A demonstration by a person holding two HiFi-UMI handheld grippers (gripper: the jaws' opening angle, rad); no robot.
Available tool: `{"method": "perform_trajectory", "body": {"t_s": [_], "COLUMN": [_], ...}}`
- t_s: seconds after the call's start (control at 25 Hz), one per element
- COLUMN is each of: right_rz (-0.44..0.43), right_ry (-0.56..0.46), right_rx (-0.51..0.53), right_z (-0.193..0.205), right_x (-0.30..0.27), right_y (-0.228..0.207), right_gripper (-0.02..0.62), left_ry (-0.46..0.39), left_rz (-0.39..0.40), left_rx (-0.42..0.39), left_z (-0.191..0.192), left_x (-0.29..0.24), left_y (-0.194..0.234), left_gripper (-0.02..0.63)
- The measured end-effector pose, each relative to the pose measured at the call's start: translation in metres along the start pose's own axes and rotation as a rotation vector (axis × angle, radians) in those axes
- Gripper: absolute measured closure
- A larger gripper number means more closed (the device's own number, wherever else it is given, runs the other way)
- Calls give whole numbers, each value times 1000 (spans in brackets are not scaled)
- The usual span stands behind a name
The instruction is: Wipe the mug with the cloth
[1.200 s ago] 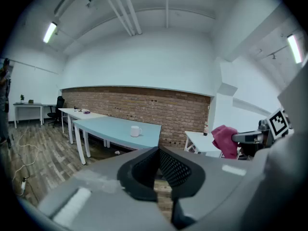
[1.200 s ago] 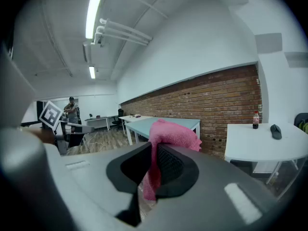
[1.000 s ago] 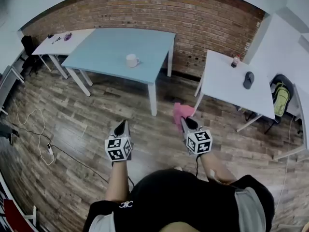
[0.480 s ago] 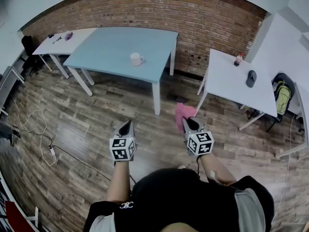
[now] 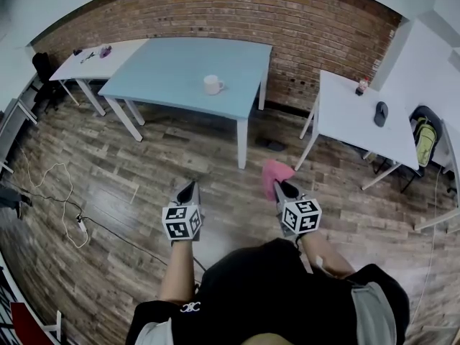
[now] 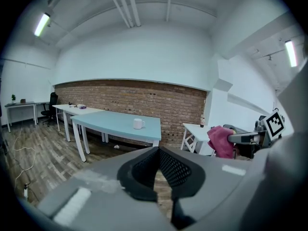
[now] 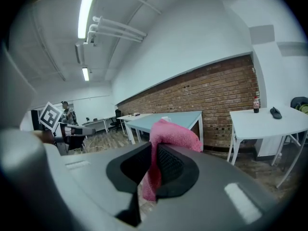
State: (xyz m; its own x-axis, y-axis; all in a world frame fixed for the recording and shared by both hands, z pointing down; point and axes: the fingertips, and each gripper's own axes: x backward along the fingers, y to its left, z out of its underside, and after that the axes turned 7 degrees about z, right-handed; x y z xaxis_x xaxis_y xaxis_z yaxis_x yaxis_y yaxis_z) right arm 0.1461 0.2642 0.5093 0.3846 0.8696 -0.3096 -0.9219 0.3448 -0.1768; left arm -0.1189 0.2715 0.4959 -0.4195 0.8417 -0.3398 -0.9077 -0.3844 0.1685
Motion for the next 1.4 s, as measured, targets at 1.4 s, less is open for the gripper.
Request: {"method": "perform_trajectory", "body": {"t_s": [1.4], "right_rz": [-18], "right_ry": [-46], "right_rx": [72], "right_z": [-76], "right_x": [-185], "right_y": [-52], "right_gripper": [558], "left_ry": [19], "left_rz": [19], "left_rx": [-42], "left_z": [-55], "left_x": [-151], "left_y": [77], "left_gripper": [601]}}
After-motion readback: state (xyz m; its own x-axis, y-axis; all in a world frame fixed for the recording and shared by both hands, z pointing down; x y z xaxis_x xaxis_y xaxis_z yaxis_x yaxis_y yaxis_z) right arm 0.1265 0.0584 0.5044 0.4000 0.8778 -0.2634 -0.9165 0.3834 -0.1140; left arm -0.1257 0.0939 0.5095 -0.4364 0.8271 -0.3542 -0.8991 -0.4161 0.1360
